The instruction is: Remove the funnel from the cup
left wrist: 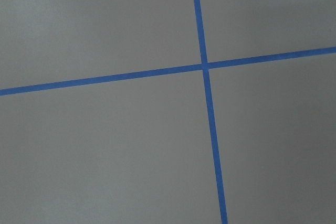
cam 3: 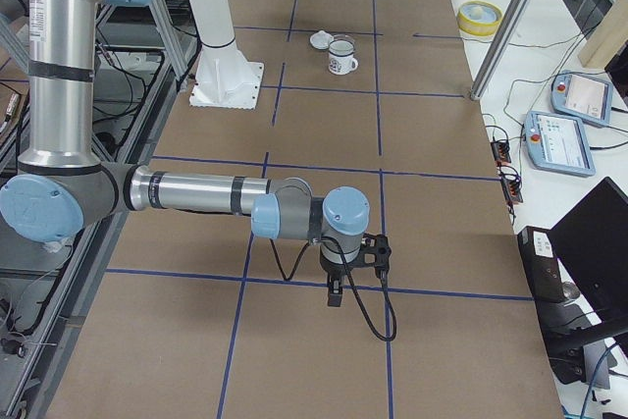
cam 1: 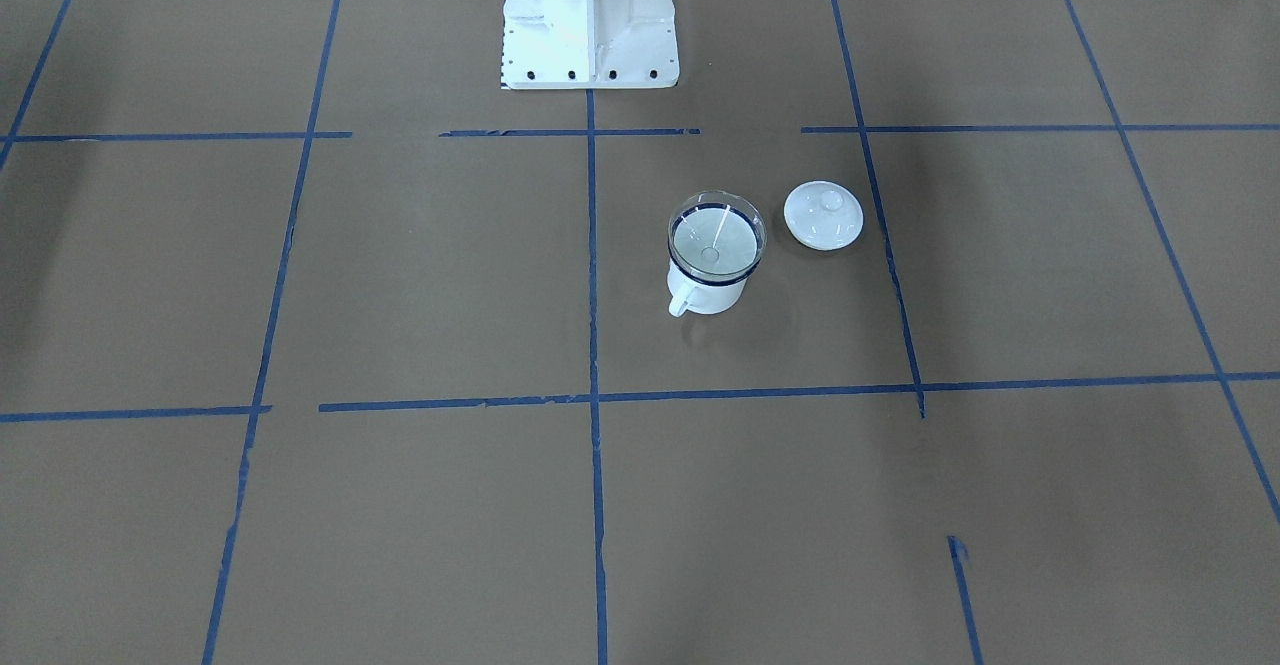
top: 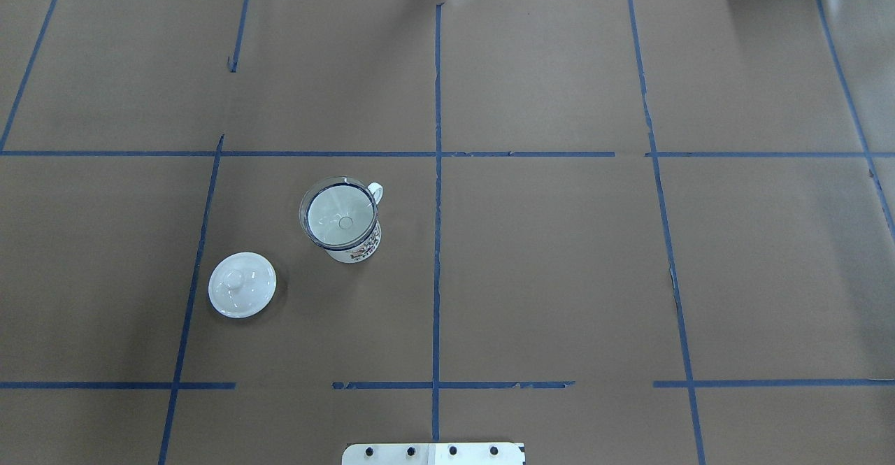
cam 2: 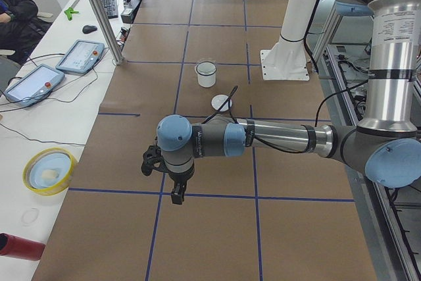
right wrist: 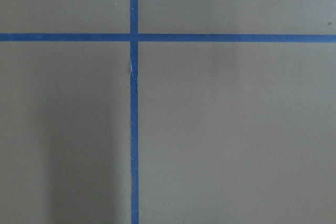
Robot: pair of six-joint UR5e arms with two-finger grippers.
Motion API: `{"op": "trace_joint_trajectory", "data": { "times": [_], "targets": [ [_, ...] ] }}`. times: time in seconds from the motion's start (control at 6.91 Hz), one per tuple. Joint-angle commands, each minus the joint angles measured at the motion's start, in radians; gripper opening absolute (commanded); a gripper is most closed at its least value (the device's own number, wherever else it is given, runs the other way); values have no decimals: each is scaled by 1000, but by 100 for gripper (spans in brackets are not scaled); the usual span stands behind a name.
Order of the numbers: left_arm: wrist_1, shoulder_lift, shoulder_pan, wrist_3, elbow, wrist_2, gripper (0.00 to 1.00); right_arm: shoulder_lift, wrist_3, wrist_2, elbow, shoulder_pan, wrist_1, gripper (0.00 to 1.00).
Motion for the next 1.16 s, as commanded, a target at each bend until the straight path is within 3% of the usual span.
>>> {"op": "trace_joint_trajectory", "data": {
  "times": [0.0,0.72,1.01],
  "targets": [
    [-2,5,0,2,-12,1,100,0,0,0,0,0,0,100],
    [-11,-24,2,-10,-102,7,100,0,0,0,0,0,0,100],
    [-95,-172,3,-7,-100,45,100,0,0,0,0,0,0,100]
  ]
}}
